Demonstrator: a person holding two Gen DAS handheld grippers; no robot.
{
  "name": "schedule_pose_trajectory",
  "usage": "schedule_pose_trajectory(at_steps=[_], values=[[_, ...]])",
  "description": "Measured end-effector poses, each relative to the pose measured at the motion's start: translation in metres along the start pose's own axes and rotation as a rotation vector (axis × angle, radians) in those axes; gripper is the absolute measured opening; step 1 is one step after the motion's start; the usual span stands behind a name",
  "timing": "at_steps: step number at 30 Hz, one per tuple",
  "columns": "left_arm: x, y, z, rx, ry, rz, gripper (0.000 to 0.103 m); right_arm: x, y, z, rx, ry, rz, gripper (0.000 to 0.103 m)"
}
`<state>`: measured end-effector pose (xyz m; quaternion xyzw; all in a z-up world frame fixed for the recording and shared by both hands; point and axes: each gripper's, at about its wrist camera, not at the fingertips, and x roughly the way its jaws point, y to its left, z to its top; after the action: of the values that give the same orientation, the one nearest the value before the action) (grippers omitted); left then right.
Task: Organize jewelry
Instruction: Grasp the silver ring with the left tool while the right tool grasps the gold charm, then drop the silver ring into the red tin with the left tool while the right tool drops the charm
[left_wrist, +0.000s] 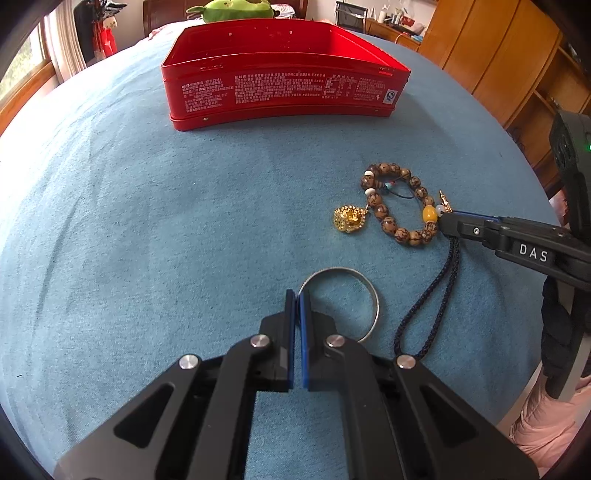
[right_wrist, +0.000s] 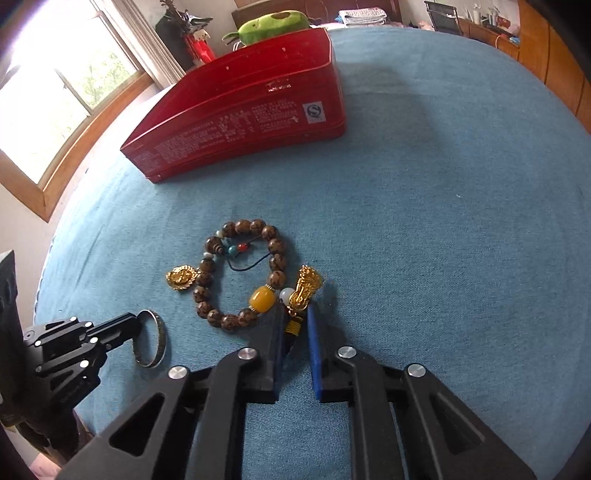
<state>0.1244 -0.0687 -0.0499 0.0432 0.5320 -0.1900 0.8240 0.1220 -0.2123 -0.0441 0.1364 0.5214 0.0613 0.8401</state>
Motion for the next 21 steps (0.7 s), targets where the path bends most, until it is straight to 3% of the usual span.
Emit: schedule_pose_trajectory(at_steps=[3, 12, 21], values=[[-0.002, 0.003, 0.002, -0.014, -0.004, -0.016, 0.001, -0.01, -0.01, -0.002, 0.034, -0.009, 0.074, 0.011], [-0.026, 0.011, 0.006, -0.031, -0.051, -0.041, 0.001, -0.057, -0.023, 0.0, 0.047, -0.086, 0.18, 0.011], [-0.046, 0.01, 0.027, -0.01, -0.082, -0.031, 0.001, -0.069, -0.015, 0.025, 0.037, -0.123, 0.177, 0.011]])
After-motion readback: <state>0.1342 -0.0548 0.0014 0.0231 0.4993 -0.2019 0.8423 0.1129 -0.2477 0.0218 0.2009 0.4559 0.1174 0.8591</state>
